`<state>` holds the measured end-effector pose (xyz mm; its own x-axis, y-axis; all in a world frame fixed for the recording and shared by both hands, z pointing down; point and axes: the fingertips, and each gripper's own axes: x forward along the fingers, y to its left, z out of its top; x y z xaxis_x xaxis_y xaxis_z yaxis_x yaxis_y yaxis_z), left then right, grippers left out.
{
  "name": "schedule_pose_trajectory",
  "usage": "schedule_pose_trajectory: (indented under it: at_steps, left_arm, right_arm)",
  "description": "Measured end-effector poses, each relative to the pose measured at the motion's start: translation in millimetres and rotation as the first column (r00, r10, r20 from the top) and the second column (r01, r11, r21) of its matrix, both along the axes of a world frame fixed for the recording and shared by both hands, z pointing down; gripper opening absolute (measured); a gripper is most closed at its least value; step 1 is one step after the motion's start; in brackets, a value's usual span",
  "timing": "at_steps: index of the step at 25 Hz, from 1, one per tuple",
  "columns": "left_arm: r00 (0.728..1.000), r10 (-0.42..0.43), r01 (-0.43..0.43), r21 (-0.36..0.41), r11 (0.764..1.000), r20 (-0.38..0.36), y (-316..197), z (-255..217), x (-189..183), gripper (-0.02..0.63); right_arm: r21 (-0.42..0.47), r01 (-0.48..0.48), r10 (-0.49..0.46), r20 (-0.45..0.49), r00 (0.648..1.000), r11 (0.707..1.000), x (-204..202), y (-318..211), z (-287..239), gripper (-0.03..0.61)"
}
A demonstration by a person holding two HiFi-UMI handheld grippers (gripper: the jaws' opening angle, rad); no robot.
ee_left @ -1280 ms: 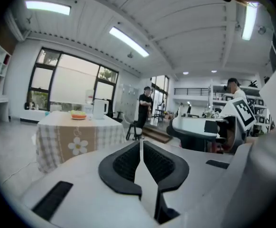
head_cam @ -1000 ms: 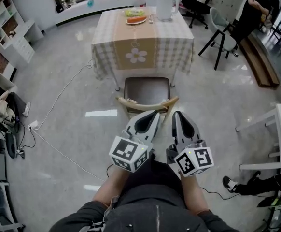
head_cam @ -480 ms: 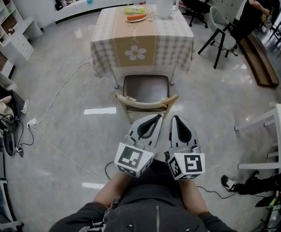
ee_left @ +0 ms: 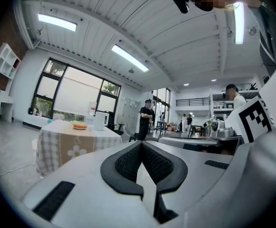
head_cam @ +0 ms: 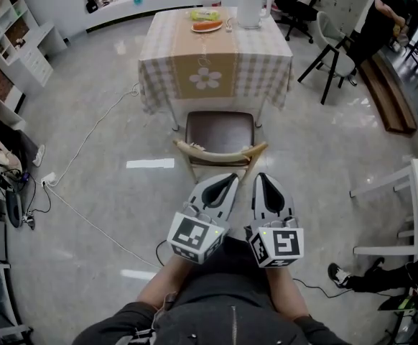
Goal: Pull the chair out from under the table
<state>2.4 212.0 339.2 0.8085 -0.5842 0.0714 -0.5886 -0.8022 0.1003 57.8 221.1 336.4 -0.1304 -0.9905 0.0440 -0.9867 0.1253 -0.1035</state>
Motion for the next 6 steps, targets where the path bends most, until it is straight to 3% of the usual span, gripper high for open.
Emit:
schedule_pose_trajectory:
  at_steps: [6]
  left_arm:
    - [1.000, 0.010, -0.010, -0.003, 1.000, 0.021, 7.4, 10.3, 3.2, 0.008]
  right_arm:
    - [-0.013, 0.009, -0.009, 0.012, 1.000, 1.000, -2.4, 1.6, 7.7, 0.011]
